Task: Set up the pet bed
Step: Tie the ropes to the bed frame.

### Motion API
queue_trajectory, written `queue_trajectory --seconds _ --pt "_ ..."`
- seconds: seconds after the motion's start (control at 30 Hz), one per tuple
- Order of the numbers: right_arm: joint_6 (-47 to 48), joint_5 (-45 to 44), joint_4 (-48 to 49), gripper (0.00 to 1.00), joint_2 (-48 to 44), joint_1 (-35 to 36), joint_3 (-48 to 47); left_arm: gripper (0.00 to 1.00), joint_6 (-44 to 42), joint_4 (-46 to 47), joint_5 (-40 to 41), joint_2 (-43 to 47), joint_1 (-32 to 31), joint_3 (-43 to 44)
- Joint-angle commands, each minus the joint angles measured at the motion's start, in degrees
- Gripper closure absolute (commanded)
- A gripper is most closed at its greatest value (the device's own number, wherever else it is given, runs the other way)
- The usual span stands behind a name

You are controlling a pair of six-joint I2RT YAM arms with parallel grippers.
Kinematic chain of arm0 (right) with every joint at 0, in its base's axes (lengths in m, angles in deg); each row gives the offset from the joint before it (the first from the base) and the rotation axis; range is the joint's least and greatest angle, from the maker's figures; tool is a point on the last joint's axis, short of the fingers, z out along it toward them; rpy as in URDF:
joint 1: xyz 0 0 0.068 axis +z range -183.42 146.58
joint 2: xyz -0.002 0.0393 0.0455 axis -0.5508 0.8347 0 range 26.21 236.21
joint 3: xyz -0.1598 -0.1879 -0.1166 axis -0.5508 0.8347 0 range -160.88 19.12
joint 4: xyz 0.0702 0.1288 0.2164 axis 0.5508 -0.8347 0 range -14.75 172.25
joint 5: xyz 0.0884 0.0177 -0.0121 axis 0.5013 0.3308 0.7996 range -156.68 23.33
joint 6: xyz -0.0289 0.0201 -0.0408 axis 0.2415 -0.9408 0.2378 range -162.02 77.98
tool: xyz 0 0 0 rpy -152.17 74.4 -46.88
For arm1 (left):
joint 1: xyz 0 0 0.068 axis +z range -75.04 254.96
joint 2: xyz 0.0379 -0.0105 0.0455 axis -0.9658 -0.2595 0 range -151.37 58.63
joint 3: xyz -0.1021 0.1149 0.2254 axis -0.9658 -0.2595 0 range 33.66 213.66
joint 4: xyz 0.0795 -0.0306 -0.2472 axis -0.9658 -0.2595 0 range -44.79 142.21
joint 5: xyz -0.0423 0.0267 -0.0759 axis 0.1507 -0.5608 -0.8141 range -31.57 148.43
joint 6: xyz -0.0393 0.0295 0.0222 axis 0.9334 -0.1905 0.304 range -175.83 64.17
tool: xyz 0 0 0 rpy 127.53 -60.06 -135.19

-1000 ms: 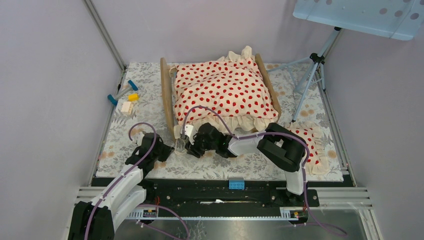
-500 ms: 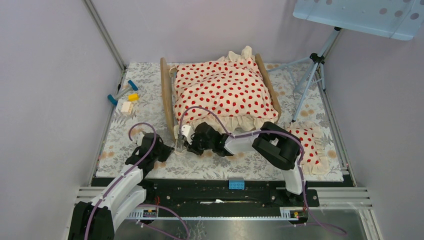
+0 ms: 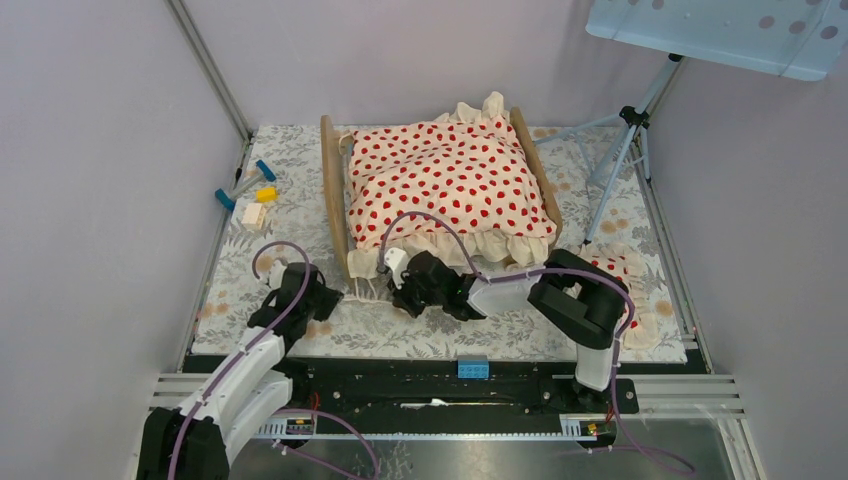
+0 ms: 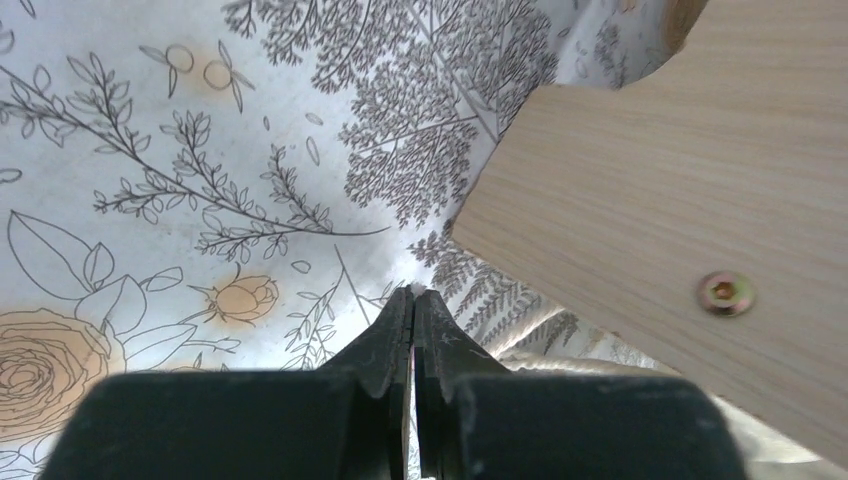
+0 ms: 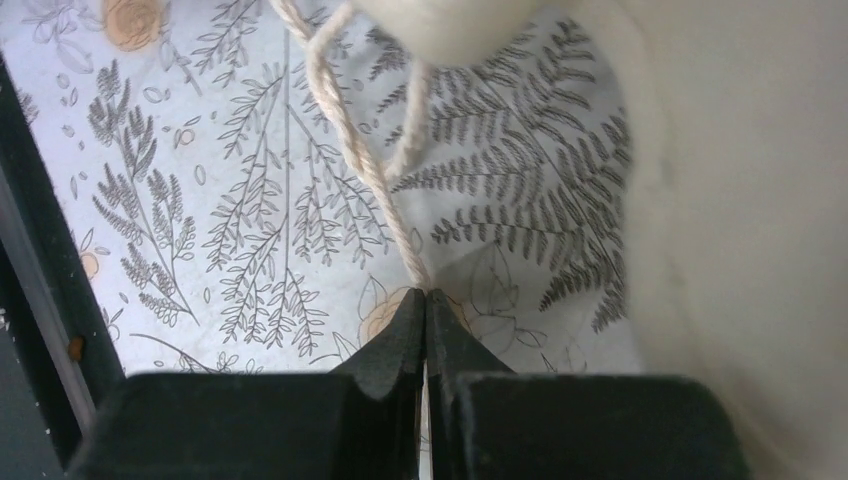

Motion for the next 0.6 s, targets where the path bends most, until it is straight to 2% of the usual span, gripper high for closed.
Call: queue_trajectory --seconds 0.0,0.3,0.57 --pt "-7.95 -8.15 -5.75 1.00 -4.30 -0.16 -0.14 1.00 -2.32 0.20 3.63 -1.57 1.12 4.60" --pt "-14.68 -23.56 -16.83 1.00 -6.77 -0.24 -3.17 1.00 -5.31 0.62 4.28 -6.80 5.18 8.62" --pt "-18.07 -31.65 -20.30 1.00 -9.18 -0.86 -3.14 1.00 -8.30 -1.92 3.55 -4.84 10.75 11.74"
